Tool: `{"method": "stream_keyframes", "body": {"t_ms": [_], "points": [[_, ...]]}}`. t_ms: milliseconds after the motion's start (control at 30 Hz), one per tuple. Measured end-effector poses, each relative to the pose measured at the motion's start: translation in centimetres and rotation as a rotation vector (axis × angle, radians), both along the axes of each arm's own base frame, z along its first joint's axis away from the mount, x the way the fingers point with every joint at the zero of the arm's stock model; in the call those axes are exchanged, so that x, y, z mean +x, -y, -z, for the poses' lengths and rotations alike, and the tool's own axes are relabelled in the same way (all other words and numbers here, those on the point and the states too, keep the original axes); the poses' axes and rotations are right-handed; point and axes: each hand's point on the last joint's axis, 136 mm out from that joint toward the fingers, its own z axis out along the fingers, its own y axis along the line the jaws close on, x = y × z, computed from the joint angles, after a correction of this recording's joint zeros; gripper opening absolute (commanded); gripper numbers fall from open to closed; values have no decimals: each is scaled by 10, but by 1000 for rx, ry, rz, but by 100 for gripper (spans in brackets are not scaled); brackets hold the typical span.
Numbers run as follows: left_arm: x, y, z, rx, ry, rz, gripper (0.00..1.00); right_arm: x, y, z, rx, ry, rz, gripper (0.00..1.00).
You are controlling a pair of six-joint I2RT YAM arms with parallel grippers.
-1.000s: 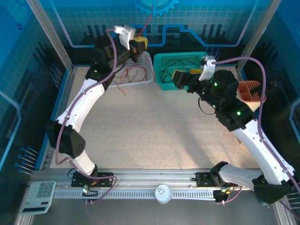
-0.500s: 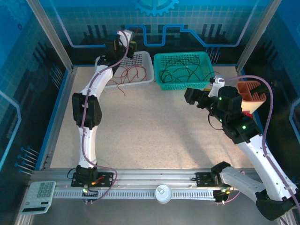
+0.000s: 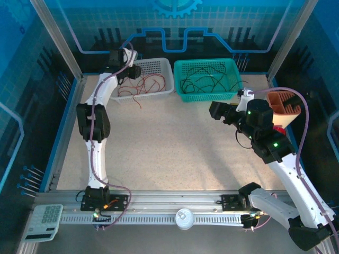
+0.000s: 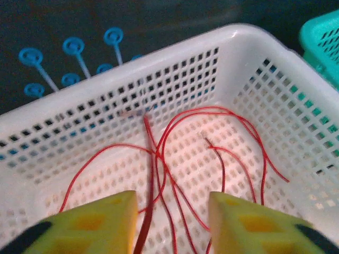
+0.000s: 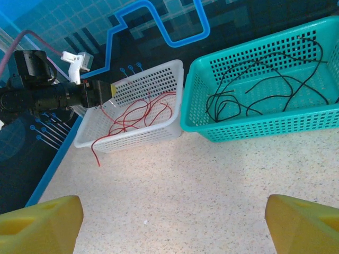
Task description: Untangle the cables
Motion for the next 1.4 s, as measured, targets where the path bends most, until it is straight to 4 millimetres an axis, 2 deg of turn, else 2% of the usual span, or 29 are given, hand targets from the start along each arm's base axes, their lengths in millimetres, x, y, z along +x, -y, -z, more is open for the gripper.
{"method": "stream_keyframes", "body": {"t_ms": [67, 133, 300, 400, 500, 600, 700, 800, 933, 1033, 1200, 1233, 1333, 1400], "points": [[-6, -4, 7, -13, -42, -13, 75, 0, -1, -1, 10, 0, -4, 90], [-11, -4, 13, -31, -81, -23, 80, 0, -3, -2, 21, 3, -8, 90], [-19, 5, 9, -100, -116, -31, 82, 1, -6, -8, 41, 19, -20, 90], [-26, 9, -12, -162, -112, -56, 83, 2, -7, -7, 48, 23, -23, 90], [-45, 10, -45, -241, -105, -104, 82, 6, -9, -1, 44, 12, -23, 90], [-82, 14, -78, -347, -110, -150, 81, 8, -10, 9, 38, -11, -23, 90], [-120, 20, -90, -453, -131, -181, 81, 10, -11, 14, 35, -20, -23, 90], [-148, 22, -70, -530, -187, -227, 81, 13, -13, 15, 40, -16, -23, 90], [-166, 23, -10, -575, -321, -307, 81, 16, -14, 14, 49, -13, -21, 90], [-168, 28, 23, -586, -401, -342, 81, 17, -14, 14, 48, -15, -21, 89], [-159, 40, 44, -596, -427, -341, 76, 17, -14, 14, 48, -15, -20, 89], [-157, 41, 47, -597, -428, -344, 69, 17, -14, 15, 48, -15, -20, 89], [-148, 41, 57, -593, -436, -351, 38, 17, -14, 15, 46, -15, -17, 90], [-138, 40, 61, -595, -432, -356, 11, 17, -13, 15, 45, -14, -13, 90]]}}
